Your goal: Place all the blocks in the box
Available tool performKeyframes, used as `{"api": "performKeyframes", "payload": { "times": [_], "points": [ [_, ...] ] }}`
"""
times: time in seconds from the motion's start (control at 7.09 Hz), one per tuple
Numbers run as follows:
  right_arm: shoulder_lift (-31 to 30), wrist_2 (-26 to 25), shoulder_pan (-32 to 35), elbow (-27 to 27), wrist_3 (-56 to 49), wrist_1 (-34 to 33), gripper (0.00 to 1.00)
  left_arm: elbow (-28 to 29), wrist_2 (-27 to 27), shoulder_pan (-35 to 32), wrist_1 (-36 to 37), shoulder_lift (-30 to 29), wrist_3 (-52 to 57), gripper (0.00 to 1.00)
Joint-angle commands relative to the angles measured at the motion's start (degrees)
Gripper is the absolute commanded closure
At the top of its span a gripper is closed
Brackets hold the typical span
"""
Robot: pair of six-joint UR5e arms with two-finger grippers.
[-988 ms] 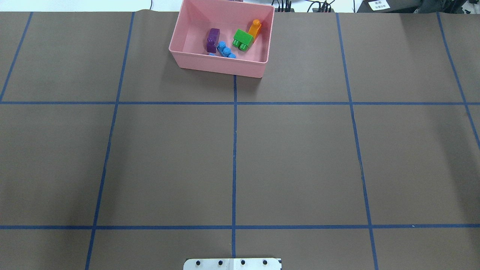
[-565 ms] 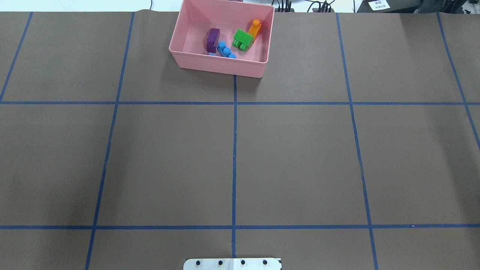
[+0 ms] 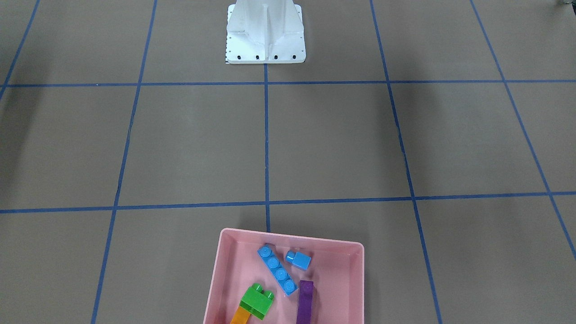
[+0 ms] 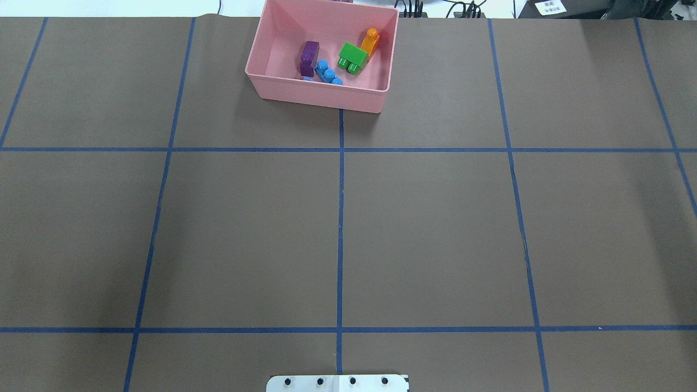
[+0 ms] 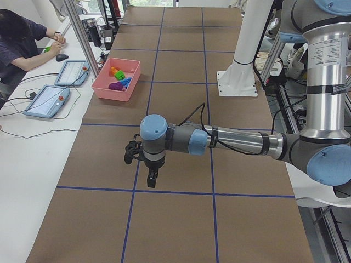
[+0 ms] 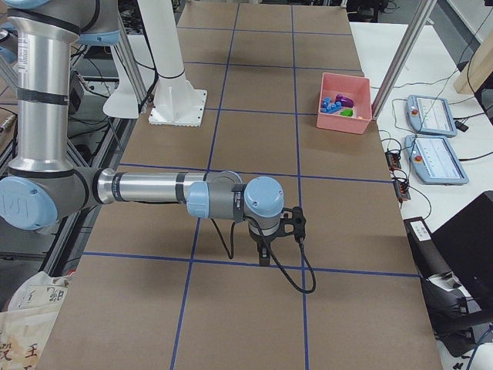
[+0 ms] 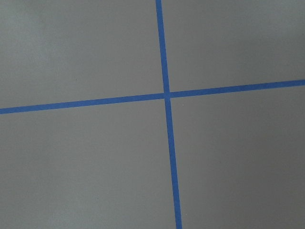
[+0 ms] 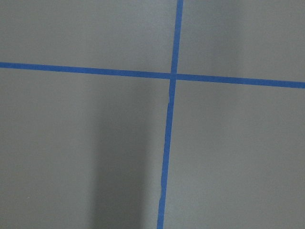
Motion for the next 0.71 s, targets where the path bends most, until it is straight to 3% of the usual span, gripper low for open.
{"api": "performKeyframes", "payload": {
  "times": [0.0, 0.56],
  "points": [
    [-0.02, 0.05, 0.07, -0.16, 0.0, -0.03, 0.0, 0.06, 0.07, -0.01, 0.01, -0.13, -0.09, 0.0],
    [-0.1, 0.05, 0.07, -0.08, 0.0, 0.06, 0.0, 0.41, 0.34, -0.01, 0.01, -0.13, -0.09, 0.0]
  ]
}}
